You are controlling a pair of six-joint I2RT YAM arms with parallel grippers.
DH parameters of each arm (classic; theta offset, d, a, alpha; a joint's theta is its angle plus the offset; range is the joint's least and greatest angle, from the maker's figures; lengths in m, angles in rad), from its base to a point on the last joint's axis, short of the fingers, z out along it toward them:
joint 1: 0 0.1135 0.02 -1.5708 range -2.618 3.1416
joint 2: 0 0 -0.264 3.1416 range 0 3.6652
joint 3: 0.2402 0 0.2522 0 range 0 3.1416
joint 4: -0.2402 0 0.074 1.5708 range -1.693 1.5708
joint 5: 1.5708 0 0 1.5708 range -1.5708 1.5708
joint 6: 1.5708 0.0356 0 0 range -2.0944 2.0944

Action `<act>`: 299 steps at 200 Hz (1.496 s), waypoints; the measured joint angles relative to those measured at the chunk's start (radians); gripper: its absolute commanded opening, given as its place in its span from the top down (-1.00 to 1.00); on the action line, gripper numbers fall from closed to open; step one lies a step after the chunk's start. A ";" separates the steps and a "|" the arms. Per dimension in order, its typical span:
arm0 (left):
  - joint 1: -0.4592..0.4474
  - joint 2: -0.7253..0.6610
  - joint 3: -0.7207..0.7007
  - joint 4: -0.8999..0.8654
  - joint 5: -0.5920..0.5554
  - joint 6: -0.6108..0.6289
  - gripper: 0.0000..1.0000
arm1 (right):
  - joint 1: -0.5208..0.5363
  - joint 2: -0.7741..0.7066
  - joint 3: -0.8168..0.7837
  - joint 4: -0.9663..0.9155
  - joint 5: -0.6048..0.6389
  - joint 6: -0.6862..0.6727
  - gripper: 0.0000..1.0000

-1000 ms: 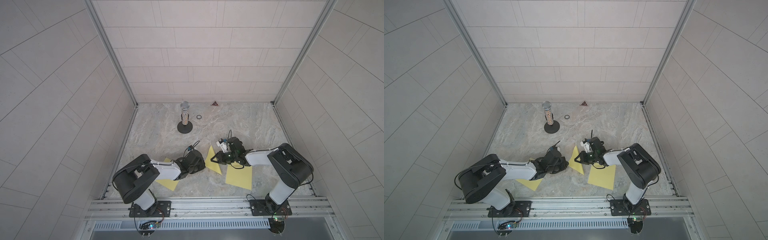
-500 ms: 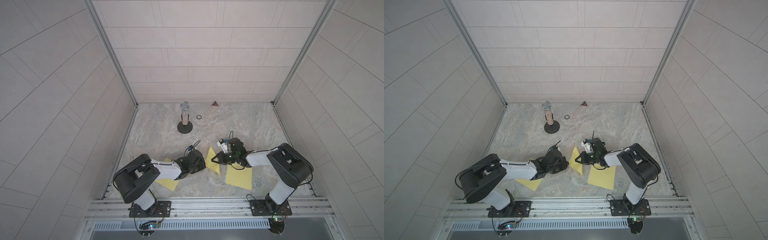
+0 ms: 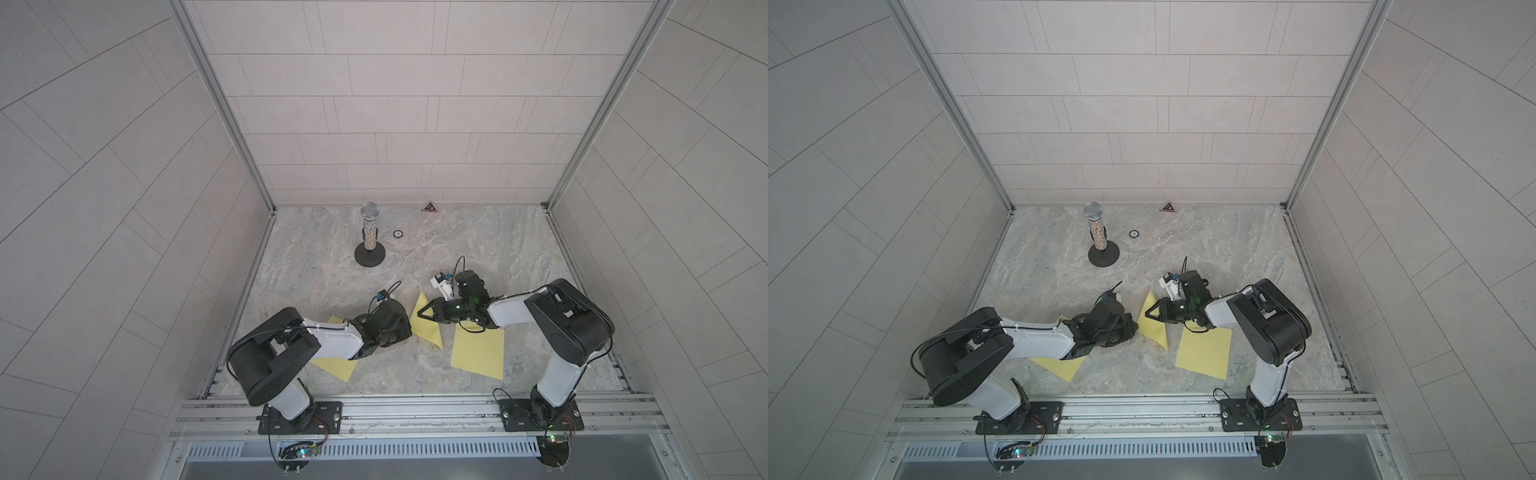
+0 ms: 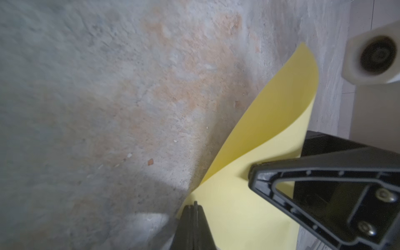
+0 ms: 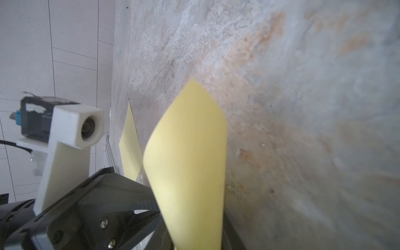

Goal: Fold the square paper diagonally
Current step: Fold the paper at the center of the board.

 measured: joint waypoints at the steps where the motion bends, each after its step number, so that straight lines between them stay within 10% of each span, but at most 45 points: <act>1: 0.000 0.000 0.000 0.000 0.000 0.000 1.00 | 0.000 0.000 0.001 0.000 0.000 -0.001 0.39; 54: -0.006 0.002 0.003 -0.001 -0.007 0.000 1.00 | -0.029 0.005 0.020 -0.025 -0.010 -0.046 1.00; 93: -0.008 0.008 0.008 0.001 -0.007 0.000 1.00 | -0.029 0.006 0.023 -0.038 -0.014 -0.052 1.00; 121: -0.008 0.009 0.008 0.002 -0.007 0.000 1.00 | -0.029 0.006 0.024 -0.039 -0.017 -0.047 0.37; 143: -0.008 0.010 0.008 0.004 -0.007 0.000 1.00 | -0.029 0.014 0.039 -0.041 -0.022 -0.052 0.33; 242: -0.014 0.019 0.010 0.016 -0.013 0.000 1.00 | -0.062 0.092 0.086 0.024 -0.056 -0.013 1.00; 265: -0.014 0.019 0.010 0.018 -0.015 0.000 1.00 | -0.063 0.092 0.086 0.031 -0.060 -0.014 0.37; 299: -0.014 0.021 0.010 0.023 -0.014 0.000 1.00 | -0.073 0.092 0.097 0.034 -0.061 -0.010 0.38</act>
